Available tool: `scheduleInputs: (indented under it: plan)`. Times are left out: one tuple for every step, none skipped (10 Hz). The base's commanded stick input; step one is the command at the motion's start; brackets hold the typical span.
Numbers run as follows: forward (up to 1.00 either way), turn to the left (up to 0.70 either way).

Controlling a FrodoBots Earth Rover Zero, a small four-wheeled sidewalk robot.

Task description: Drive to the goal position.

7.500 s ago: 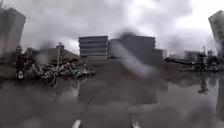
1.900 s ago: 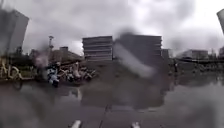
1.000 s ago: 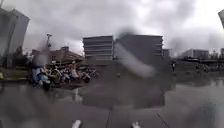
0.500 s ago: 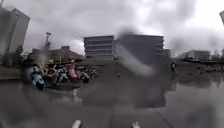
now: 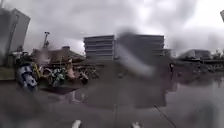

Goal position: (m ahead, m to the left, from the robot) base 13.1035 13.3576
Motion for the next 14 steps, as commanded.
scheduleInputs:
  plan:
    - [0.7,0.0]
    - [0.7,0.0]
    - [0.7,0.0]
    - [0.7,0.0]
    - [0.7,0.0]
    - [0.7,0.0]
    - [0.7,0.0]
    - [0.7,0.0]
    - [0.7,0.0]
    - [0.7,0.0]
    - [0.7,0.0]
    - [0.7,0.0]
    - [0.7,0.0]
    - [0.7,0.0]
